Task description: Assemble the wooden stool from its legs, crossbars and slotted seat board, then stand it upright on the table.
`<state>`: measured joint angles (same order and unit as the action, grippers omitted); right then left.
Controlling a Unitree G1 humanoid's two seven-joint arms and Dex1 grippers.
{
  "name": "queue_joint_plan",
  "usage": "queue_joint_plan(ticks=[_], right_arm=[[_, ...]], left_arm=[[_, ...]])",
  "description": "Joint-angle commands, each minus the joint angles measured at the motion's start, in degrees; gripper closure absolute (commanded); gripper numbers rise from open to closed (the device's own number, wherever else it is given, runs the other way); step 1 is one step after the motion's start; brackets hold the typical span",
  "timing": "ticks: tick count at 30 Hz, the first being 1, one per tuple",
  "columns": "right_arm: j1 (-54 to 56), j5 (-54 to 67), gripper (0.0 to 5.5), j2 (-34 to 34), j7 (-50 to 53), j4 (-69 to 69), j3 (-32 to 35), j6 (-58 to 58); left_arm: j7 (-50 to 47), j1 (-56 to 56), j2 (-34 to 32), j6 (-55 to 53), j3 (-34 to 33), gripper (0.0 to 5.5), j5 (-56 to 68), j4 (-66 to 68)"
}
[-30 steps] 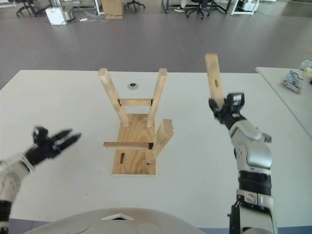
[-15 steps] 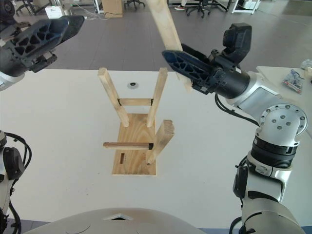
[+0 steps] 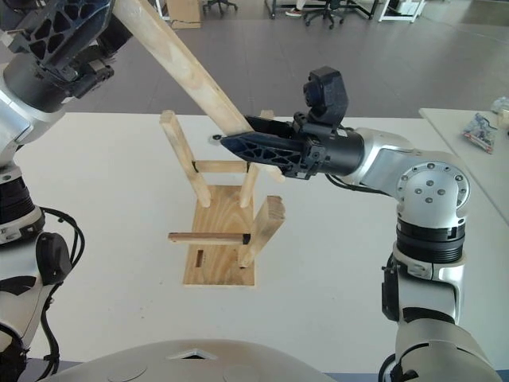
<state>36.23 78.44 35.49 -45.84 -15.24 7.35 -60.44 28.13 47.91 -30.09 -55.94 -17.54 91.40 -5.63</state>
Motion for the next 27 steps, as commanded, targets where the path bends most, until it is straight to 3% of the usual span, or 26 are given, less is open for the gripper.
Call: queue_joint_plan(ticks=[1, 12, 21, 27], right_arm=[[2.8, -1.3, 3.44, 0.7, -0.9, 0.6, -0.5, -0.5], [2.9, -2.7, 3.44, 0.5, -1.4, 0.6, -0.6, -0.4], [3.8, -3.3, 3.44, -0.2, 0.6, 2.6, 0.8, -0.6], [3.7, -8.0, 2.38, -4.5, 9.9, 6.5, 9.9, 11.0]], left_arm=[[-2.0, 0.6, 0.2, -0.4, -0.2, 1.44, 3.1, -0.3], [-4.1, -1.1, -0.5, -0.8, 0.8, 3.30, 5.7, -1.3], [-3.2, 2.6, -4.3, 1.3, -2.2, 3.43, 1.9, 2.2], [6.1, 6.7, -12.5, 4.9, -7.7, 3.46, -6.2, 10.9]])
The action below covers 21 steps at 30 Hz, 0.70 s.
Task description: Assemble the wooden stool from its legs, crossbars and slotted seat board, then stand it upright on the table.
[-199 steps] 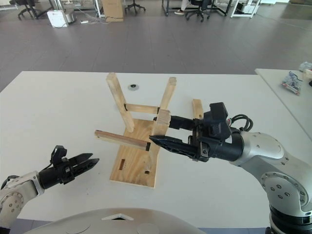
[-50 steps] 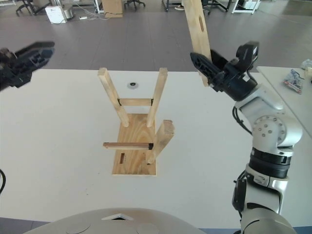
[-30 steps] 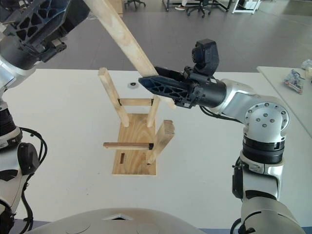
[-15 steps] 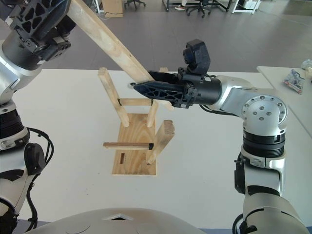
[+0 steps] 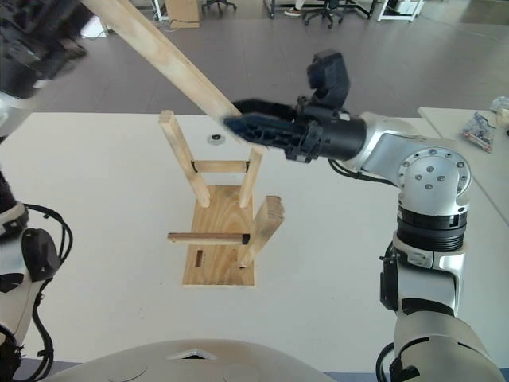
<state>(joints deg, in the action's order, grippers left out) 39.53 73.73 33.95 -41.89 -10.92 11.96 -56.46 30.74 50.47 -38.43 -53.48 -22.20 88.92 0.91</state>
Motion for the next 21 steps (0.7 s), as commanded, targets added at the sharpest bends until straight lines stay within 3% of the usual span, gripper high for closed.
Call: queue_joint_plan(ticks=[1, 4, 7, 11, 13, 16, 21], right_arm=[[0.4, -5.3, 2.34, -3.8, 8.2, 3.2, 6.9, 10.1], [-6.4, -10.4, 2.34, -5.1, 14.5, 1.1, 13.2, 17.3], [-26.2, -15.1, 2.34, -8.4, 17.1, -5.2, 21.5, 22.7], [-48.6, -25.6, 2.34, -16.1, 13.8, -1.5, 21.5, 32.3], [-54.2, -29.1, 2.34, -19.9, 12.8, -0.3, 19.1, 36.0], [-57.7, -33.8, 2.34, -24.9, 11.4, 2.7, 12.3, 39.3], [-56.6, -36.8, 2.34, -25.6, 10.1, 6.4, 8.1, 41.4]], left_arm=[[4.6, 4.8, -6.1, 2.8, -4.4, 3.46, -4.8, 5.8], [14.0, 1.5, -14.6, 3.6, -4.2, 3.46, -13.7, 9.1], [28.8, -9.6, -22.3, 2.8, -3.5, 3.46, -20.7, 7.9], [42.8, -17.2, -26.4, 3.1, -0.9, 3.46, -26.0, 7.0], [48.1, -16.1, -25.4, 7.6, 2.5, 3.46, -30.4, 8.7], [59.1, -19.4, -19.4, 24.5, 6.8, 3.46, -38.8, 7.8], [61.0, -31.0, -12.4, 29.3, 7.8, 3.46, -39.3, -1.5]])
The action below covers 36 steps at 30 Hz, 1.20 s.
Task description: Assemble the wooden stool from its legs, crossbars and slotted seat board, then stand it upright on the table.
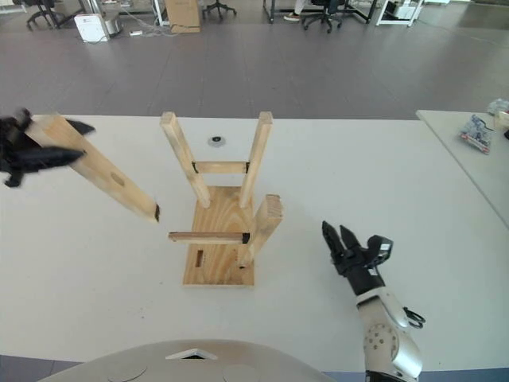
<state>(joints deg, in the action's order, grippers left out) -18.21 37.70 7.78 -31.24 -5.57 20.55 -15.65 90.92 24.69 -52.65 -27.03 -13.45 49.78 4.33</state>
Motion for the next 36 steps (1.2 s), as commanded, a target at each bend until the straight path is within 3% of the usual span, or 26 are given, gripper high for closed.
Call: queue_joint_plan(ticks=[1, 9, 17, 36], right_arm=[[1.4, -0.6, 2.34, 1.0, -0.6, 1.1, -0.5, 0.5], [6.1, -0.6, 2.34, 4.1, -2.0, 2.3, -3.5, -2.4], [11.1, 0.8, 2.34, 7.1, -2.2, 4.1, -2.1, -4.5], [15.7, 0.8, 2.34, 8.3, -3.7, 6.7, -3.7, -6.1]], left_arm=[[1.0, -7.2, 2.3, 3.8, -1.5, 3.46, -0.4, -5.8], [-1.5, -13.2, 4.3, 1.5, -7.0, 3.46, 4.2, -9.3], [-5.4, -20.0, 7.7, 0.3, -7.7, 3.46, 5.6, -16.8], [-4.4, -21.3, 11.6, 7.4, -1.4, 3.46, -0.6, -12.7]])
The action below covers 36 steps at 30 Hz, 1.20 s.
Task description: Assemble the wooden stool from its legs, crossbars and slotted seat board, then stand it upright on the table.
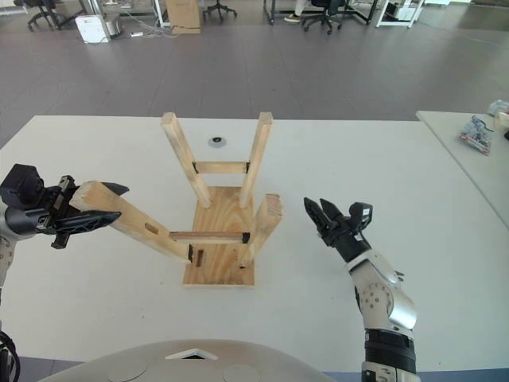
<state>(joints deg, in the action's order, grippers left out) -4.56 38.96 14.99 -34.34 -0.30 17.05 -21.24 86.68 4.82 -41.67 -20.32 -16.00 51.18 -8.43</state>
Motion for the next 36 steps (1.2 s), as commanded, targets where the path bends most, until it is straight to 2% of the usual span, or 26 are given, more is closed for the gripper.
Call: queue_joint_plan(ticks=[1, 13, 18, 27, 36], right_arm=[[2.3, -0.5, 2.34, 1.2, -0.8, 1.7, -0.2, -0.5], [1.9, -1.2, 2.34, 0.2, -1.6, 2.0, -1.0, 0.1], [1.5, -0.9, 2.34, -0.6, -1.3, 1.2, -1.0, 0.4], [1.3, -1.0, 2.34, -1.5, -1.1, 0.9, -1.5, 0.6], [-0.8, -2.5, 2.34, -3.7, -0.7, -0.5, -3.9, 1.8]], left_arm=[[-0.2, -2.1, 0.8, 0.8, 1.4, 3.46, -1.9, -0.6], [0.8, 1.4, -0.1, 0.8, 3.4, 3.46, -1.2, -3.2], [2.6, 3.9, -0.4, 3.9, 4.5, 3.46, -4.4, 0.7], [5.3, 6.2, -0.5, 3.3, 8.9, 3.46, -5.5, 0.7], [1.8, 9.7, -0.2, 2.3, 15.4, 3.46, -10.9, -0.1]])
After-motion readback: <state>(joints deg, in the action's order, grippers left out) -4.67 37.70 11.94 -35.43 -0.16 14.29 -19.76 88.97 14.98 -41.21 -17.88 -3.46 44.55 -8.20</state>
